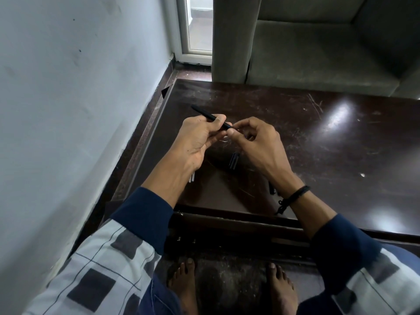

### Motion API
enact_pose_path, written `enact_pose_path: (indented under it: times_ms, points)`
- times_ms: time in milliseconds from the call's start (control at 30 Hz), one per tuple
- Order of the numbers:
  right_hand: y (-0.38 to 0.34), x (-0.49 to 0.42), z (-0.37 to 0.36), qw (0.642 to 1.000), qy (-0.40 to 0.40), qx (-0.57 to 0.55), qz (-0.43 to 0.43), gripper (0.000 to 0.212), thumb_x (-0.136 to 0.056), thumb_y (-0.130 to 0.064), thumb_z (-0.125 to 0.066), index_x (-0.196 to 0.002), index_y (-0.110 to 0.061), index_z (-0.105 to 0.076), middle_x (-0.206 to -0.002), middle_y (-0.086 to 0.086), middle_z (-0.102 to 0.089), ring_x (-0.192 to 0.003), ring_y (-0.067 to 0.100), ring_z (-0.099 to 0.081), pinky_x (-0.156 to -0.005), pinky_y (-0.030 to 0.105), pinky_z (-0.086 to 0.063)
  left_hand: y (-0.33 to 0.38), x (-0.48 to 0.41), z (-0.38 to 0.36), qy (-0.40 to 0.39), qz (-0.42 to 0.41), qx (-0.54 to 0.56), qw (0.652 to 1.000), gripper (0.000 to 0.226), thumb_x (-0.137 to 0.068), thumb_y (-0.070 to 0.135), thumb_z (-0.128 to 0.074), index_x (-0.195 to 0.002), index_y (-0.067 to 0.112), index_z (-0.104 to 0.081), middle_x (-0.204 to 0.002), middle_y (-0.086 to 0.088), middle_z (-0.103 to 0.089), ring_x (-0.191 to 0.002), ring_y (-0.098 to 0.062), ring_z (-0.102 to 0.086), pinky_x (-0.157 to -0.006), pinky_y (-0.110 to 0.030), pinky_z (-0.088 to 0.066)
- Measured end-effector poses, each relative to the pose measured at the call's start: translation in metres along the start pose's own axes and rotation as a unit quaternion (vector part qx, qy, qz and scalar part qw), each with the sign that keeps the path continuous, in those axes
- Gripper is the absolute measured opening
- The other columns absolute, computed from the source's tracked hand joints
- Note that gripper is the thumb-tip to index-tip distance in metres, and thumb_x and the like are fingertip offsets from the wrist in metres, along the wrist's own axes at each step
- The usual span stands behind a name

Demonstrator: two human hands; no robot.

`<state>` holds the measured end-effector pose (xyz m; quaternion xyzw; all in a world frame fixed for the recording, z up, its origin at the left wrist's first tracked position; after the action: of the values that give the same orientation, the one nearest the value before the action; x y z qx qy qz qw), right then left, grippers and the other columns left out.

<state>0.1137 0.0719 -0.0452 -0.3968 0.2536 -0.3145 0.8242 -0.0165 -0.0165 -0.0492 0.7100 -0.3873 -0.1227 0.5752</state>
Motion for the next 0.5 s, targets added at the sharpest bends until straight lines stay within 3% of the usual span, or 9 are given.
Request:
enact_pose_path:
  times_ms: [67, 233, 433, 500]
  points:
    - [0.0003, 0.0005, -0.0007, 1.0, 0.0, 0.007, 0.007, 0.024, -0.091, -0.047, -0.072, -0.106, -0.029, -0.069, -0.078, -0.008, -0.071, -0.07, 0.006, -0.067, -0.063, 0.027, -0.055, -0.0003, -0.0006, 0.0007, 0.003, 0.001, 0.0, 1.0, 0.007, -0.093, 0.005, -0.068, -0.097, 0.001, -0.072, -0.086, -0.009, -0.077, -0.083, -0.018, -0.074, -0.073, -0.023, -0.058]
    - [0.0019, 0.0004, -0.0006, 1.0, 0.022, 0.02, 0.011, 0.01, -0.097, -0.033, -0.067, -0.093, -0.024, -0.069, -0.073, -0.004, -0.068, -0.071, 0.017, -0.066, -0.068, 0.045, -0.058, -0.0005, 0.0017, -0.0025, 0.0, 0.005, 0.004, 1.0, 0.011, -0.093, 0.003, -0.068, -0.102, -0.004, -0.071, -0.086, -0.01, -0.076, -0.08, -0.015, -0.074, -0.074, -0.022, -0.059]
    - [0.0, 0.0012, -0.0008, 1.0, -0.003, 0.023, -0.012, 0.02, -0.102, -0.038, -0.059, -0.095, -0.022, -0.069, -0.075, 0.0, -0.069, -0.071, 0.023, -0.066, -0.068, 0.045, -0.054, 0.0004, 0.0025, -0.0026, -0.003, 0.006, 0.0, 1.0, 0.01, -0.093, 0.003, -0.068, -0.101, -0.003, -0.071, -0.089, -0.012, -0.075, -0.082, -0.016, -0.075, -0.074, -0.022, -0.059]
    - [0.0006, 0.0011, -0.0011, 1.0, -0.003, 0.016, -0.006, 0.018, -0.1, -0.041, -0.063, -0.101, -0.024, -0.069, -0.078, -0.003, -0.069, -0.07, 0.017, -0.066, -0.066, 0.038, -0.054, 0.0007, 0.0018, -0.0017, 0.003, 0.004, 0.001, 1.0, 0.01, -0.093, 0.003, -0.068, -0.1, -0.003, -0.071, -0.091, -0.013, -0.075, -0.084, -0.018, -0.074, -0.073, -0.022, -0.059]
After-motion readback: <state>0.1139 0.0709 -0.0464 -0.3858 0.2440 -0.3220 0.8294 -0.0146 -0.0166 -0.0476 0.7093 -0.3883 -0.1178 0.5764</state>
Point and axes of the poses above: each hand's wrist, its own x-axis away from the middle knuckle, its own z-axis out of the back of the hand, y = z × x, the point moved 2 cm from there along -x, towards the middle knuckle
